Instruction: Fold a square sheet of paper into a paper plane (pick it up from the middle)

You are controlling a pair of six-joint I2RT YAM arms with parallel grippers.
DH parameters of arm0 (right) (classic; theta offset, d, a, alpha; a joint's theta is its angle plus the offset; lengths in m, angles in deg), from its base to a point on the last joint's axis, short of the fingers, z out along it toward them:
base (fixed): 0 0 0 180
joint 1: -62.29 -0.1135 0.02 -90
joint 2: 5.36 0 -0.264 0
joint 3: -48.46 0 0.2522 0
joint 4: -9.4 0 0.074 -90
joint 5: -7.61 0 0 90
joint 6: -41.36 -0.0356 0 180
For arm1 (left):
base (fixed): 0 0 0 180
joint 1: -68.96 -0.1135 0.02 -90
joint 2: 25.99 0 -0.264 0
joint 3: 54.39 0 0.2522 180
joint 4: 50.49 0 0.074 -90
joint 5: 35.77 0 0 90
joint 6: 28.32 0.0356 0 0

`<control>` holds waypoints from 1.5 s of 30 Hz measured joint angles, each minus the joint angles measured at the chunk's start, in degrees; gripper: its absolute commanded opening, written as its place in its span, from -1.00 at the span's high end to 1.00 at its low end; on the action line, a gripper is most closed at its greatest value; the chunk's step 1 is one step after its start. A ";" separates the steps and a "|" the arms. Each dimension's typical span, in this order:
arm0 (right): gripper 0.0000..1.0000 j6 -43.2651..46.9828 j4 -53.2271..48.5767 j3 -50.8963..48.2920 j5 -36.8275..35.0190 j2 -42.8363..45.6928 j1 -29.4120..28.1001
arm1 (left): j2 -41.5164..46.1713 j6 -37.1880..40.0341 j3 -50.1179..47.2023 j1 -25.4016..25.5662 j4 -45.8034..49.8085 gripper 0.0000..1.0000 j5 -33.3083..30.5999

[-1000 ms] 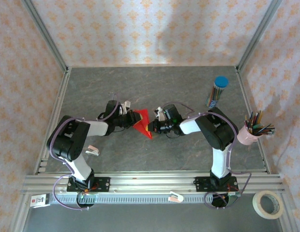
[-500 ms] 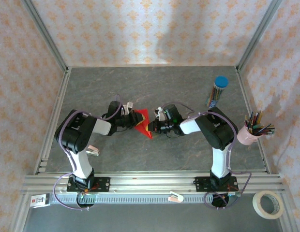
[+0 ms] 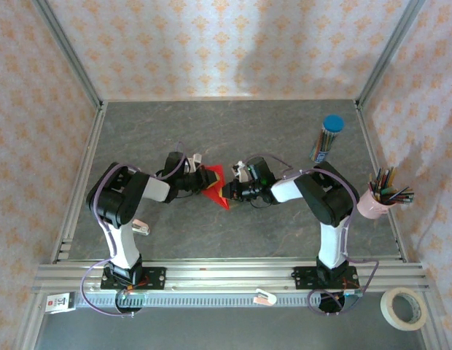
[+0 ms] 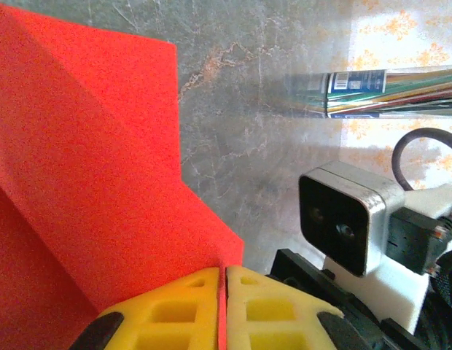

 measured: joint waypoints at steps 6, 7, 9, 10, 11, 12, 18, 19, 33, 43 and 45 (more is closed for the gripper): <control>0.63 0.61 -2.32 -0.02 -0.02 1.14 0.00 | 0.00 0.44 1.33 0.48 1.55 0.81 -0.33; 0.62 0.74 -3.13 -0.02 -0.07 1.49 0.00 | 0.00 0.50 1.40 0.48 1.73 0.81 -0.37; 0.62 1.22 -4.83 -0.24 -0.42 2.27 0.00 | -0.04 0.81 1.40 0.46 2.05 0.82 -0.59; 0.62 1.46 -5.68 -0.39 -0.59 2.71 0.00 | -0.11 0.90 1.44 0.48 2.38 0.82 -0.81; 0.61 1.68 -6.36 -0.55 -0.87 3.08 0.00 | -0.20 1.01 1.49 0.48 2.60 0.82 -1.03; 0.61 1.84 -7.13 -0.76 -1.11 3.52 0.00 | -0.31 1.05 1.51 0.48 2.82 0.82 -1.25; 0.62 3.30 -9.35 -1.20 -2.01 4.61 0.00 | -1.01 1.27 1.84 0.48 3.65 0.82 -1.42; 0.62 3.50 -9.51 -1.20 -2.10 4.66 0.00 | -1.01 1.27 1.84 0.48 3.67 0.82 -1.42; 0.73 4.72 -10.38 -1.66 -4.35 5.09 -0.02 | -1.01 1.38 2.64 0.48 4.28 0.81 -1.40; 0.25 4.07 -15.08 -1.75 -9.81 12.24 -0.11 | -1.01 1.44 2.93 0.94 5.31 0.81 -1.42; 0.18 4.26 -16.48 -1.11 -11.82 13.42 -0.13 | -1.01 1.44 3.02 1.11 5.55 0.81 -1.44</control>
